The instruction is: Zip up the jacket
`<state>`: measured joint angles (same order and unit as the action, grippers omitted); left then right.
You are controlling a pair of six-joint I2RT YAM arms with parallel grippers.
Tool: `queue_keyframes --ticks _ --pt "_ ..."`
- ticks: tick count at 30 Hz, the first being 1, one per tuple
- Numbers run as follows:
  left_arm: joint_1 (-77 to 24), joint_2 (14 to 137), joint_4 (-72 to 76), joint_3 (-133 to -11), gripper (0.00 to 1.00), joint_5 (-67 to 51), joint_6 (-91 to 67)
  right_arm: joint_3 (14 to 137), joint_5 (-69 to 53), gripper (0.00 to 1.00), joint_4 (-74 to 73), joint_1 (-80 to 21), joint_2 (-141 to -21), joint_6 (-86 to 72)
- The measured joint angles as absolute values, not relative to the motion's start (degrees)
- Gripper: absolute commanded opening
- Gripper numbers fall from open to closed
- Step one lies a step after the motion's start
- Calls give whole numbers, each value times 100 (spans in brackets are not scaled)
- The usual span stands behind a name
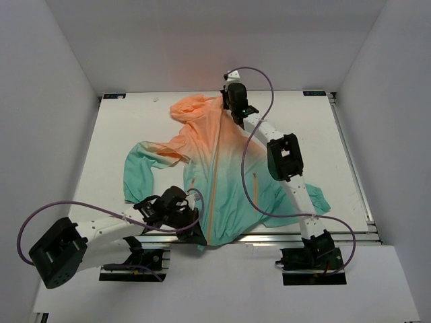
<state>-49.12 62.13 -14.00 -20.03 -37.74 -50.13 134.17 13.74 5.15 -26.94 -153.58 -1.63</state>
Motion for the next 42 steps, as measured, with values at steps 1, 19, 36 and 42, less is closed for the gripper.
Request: queue_keyframes --ticks 1,19,36,42 --pt "-4873 6119 -1284 -1903 0 -3723 -5120 13489 1415 0 598 -2683 -15371 -187" --pt "-4204 5719 -753 -1267 48 -3693 -5808 13456 1129 37 2204 -2611 -15747 -735" --pt "-3841 6617 -3470 -4910 98 -2443 -4335 7564 338 89 1413 -2152 -9590 -1074" --pt "-2700 8101 -3183 -5540 98 -1826 -3907 4998 -508 89 897 -2204 -7996 -1664"
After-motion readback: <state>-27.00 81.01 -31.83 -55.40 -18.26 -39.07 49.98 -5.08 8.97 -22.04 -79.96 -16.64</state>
